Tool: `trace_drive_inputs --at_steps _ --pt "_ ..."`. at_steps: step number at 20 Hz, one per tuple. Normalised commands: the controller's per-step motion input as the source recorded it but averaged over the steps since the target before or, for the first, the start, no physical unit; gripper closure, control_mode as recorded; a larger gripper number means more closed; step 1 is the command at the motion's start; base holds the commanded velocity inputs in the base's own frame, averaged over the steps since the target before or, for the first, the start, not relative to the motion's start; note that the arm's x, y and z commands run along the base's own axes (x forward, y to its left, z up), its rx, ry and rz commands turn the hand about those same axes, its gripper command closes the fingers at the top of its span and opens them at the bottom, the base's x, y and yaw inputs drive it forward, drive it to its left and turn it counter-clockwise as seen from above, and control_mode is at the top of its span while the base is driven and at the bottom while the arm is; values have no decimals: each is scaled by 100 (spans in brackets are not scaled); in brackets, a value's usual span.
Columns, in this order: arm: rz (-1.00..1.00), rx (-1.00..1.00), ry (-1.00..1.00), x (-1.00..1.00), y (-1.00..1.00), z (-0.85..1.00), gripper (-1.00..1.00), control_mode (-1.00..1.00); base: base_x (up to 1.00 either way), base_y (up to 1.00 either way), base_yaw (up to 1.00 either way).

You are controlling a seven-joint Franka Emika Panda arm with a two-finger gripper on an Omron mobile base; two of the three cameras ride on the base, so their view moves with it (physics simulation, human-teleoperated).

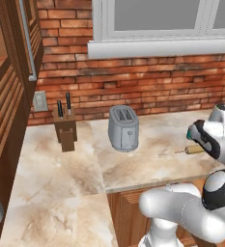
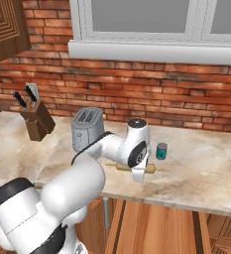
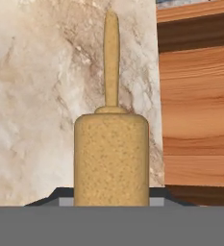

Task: Pick the rolling pin from the drawer and place it on the counter.

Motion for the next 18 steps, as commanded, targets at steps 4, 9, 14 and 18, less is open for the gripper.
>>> trace_drive_inputs --at_steps 4,9,14,18 --pt "0 -6 32 96 23 -46 100 -100 0 0 0" --pt "4 0 41 83 0 -40 100 -100 0 0 0" --pt "3 3 16 16 -3 -9 -100 -100 0 0 0" --pt "0 22 -11 -23 -35 0 -100 -100 0 0 0"
